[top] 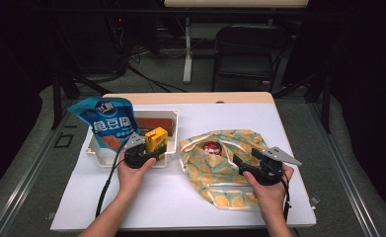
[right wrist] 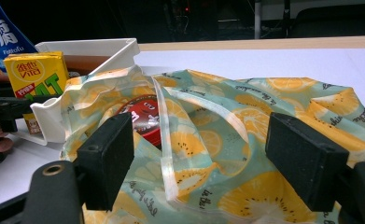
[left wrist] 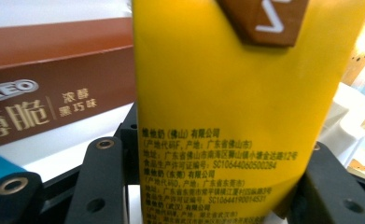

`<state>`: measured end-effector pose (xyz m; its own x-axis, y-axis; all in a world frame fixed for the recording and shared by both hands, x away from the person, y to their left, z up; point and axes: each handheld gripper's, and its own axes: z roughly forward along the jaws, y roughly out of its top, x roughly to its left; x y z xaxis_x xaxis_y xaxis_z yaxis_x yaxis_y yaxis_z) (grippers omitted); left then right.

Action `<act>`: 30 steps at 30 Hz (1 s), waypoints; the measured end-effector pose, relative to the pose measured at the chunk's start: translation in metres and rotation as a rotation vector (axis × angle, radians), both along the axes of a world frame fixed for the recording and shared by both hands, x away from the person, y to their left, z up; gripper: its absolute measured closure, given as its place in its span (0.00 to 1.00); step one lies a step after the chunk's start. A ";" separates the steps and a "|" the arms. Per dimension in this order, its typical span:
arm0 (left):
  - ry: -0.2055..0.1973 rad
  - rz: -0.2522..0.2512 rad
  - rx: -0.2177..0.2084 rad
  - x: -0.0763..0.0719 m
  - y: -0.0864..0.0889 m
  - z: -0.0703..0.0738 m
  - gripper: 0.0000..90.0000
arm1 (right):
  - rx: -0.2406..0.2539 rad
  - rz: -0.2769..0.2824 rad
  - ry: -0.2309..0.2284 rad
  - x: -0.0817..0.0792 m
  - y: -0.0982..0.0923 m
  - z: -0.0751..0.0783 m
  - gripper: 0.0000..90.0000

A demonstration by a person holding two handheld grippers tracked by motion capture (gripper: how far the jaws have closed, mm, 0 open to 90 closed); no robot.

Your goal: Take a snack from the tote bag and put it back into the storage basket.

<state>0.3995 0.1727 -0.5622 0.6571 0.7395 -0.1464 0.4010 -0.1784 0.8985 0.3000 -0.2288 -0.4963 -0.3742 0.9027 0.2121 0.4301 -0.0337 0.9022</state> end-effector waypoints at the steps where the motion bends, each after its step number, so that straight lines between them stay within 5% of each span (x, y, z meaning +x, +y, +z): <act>1: 0.012 -0.007 0.012 0.000 0.000 0.001 0.57 | 0.000 0.000 0.000 0.000 0.000 0.000 0.26; 6: 0.010 0.007 0.053 0.000 -0.005 -0.001 0.57 | 0.001 -0.002 -0.001 0.000 0.001 -0.001 0.26; 11: 0.036 0.039 0.021 0.000 -0.003 -0.002 0.56 | -0.009 -0.013 -0.002 0.000 0.000 -0.002 0.28; 16: 0.032 0.039 0.071 -0.003 -0.006 -0.001 0.55 | -0.011 -0.009 -0.002 0.000 0.000 -0.003 0.29; 21: 0.099 0.065 0.072 -0.005 -0.004 -0.002 0.52 | -0.014 -0.008 0.000 0.000 0.003 -0.005 0.29; 30: 0.091 0.059 0.094 -0.005 -0.002 -0.001 0.55 | -0.018 -0.004 0.005 0.000 0.004 -0.007 0.29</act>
<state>0.3944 0.1708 -0.5636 0.5991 0.7898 -0.1318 0.4924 -0.2336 0.8384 0.2997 -0.2243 -0.5028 -0.3693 0.9080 0.1976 0.4347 -0.0191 0.9004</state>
